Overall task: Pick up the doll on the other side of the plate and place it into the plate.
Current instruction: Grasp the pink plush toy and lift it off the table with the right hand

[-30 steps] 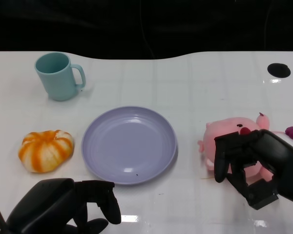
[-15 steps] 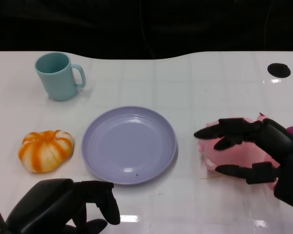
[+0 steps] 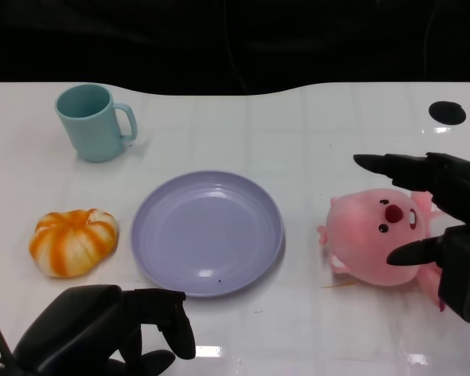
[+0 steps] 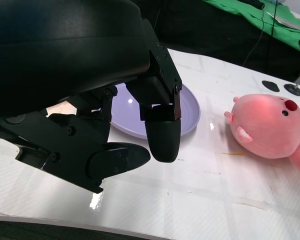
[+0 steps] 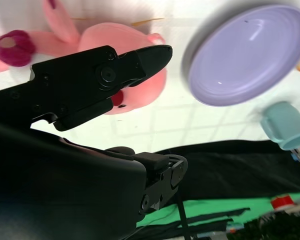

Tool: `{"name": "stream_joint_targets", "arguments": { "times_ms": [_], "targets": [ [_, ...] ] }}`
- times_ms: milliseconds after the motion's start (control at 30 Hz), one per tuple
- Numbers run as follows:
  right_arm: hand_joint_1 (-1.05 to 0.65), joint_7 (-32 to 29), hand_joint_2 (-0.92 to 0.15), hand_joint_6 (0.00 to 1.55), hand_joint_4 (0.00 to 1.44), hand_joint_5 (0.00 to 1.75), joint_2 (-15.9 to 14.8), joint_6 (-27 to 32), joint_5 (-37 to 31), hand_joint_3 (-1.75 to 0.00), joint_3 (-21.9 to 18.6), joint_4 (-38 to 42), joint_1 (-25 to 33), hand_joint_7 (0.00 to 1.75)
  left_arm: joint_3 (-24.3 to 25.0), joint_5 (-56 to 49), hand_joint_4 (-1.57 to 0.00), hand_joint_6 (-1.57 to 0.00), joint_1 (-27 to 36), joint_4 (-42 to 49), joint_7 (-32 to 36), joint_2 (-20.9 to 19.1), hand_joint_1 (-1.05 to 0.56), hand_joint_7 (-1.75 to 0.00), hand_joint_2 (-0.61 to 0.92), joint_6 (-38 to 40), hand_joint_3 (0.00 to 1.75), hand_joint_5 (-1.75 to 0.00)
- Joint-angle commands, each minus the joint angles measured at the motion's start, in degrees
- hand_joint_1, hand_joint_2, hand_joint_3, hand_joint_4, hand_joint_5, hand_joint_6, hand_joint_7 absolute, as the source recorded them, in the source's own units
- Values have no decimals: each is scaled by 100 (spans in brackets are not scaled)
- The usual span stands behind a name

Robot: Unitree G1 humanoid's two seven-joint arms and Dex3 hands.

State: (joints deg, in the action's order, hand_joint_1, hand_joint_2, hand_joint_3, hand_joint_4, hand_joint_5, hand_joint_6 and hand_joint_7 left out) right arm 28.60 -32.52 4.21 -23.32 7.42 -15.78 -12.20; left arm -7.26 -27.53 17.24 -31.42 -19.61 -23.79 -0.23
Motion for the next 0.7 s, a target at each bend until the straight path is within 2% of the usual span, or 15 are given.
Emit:
{"name": "stream_joint_targets", "arguments": {
  "times_ms": [33,167,367,500,700],
  "targets": [
    [-67,356,-87,12,0,11,-310,253,-245,0,81,-163,-229,1,-8,-28,-70,-76,-5,-9,-38,-44,-21,-105,74,62,65,-144],
    [-66,609,-85,15,0,12,-394,456,-525,0,234,-202,-377,2,-6,-40,-70,-76,6,-34,-34,-52,-21,-106,74,84,64,-144],
    [-66,821,-85,16,2,15,-391,631,-1107,0,659,250,-795,2,-23,-64,-70,-76,1,-78,-30,-43,-21,-107,75,150,64,-144],
    [-69,804,-87,16,2,17,-292,590,-1170,-1,814,677,-1029,1,-33,-76,-70,-76,-5,-96,-45,-50,-21,-107,75,194,64,-145],
    [-72,479,-91,17,4,19,123,444,-1044,-2,994,1751,-1388,1,-64,-101,-70,-77,-17,-134,-51,-62,-21,-106,75,236,65,-144]
  ]
}}
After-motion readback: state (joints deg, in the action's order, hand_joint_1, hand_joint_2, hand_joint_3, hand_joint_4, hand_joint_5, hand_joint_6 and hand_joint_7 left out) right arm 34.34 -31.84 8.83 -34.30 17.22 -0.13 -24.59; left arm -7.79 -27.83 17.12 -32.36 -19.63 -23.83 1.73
